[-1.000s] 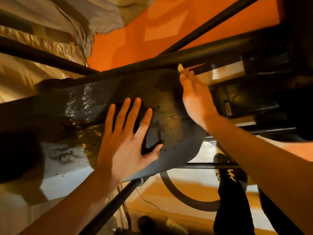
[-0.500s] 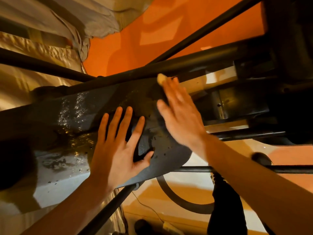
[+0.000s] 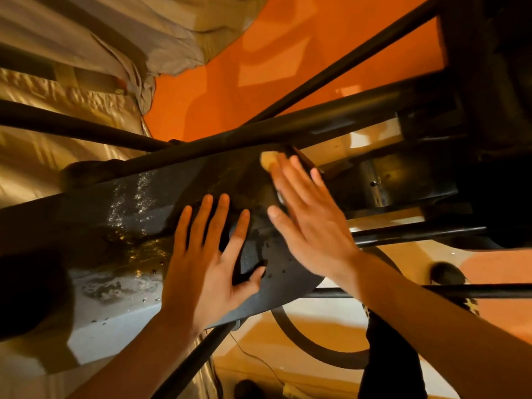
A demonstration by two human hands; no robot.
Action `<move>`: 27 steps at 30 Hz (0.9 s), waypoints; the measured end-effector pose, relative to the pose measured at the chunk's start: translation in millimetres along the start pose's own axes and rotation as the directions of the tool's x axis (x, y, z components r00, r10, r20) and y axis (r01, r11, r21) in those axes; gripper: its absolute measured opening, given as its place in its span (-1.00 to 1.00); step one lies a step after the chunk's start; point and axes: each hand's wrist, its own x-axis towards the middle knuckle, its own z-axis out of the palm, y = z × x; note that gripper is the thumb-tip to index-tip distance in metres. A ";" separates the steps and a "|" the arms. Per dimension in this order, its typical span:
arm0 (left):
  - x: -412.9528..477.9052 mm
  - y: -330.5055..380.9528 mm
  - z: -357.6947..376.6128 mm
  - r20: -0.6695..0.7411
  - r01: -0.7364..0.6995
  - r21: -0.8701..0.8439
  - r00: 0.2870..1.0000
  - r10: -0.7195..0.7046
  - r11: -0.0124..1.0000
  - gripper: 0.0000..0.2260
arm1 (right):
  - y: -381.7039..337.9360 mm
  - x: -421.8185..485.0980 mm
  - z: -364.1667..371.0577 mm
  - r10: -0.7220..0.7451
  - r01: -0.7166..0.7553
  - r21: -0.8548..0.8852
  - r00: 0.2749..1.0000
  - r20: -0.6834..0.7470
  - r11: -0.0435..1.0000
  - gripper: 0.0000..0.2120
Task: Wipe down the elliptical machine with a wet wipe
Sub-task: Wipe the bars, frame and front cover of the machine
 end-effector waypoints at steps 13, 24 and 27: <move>2.1 0.0 0.2 0.016 -0.002 0.015 1.000 0.002 1.000 -0.26 | 2.3 -40.3 22.4 0.377 -0.314 0.614 0.926 0.030 0.724 -0.24; 3.3 0.8 -0.8 0.009 -0.002 0.012 1.000 0.002 1.000 -0.27 | -0.4 20.5 3.0 0.304 -0.294 0.267 0.953 0.004 0.918 -0.29; 2.2 1.0 -1.2 0.000 -0.005 0.017 1.000 0.005 1.000 -0.27 | -19.8 -13.2 13.7 0.011 -0.014 0.101 1.000 0.027 0.995 -0.30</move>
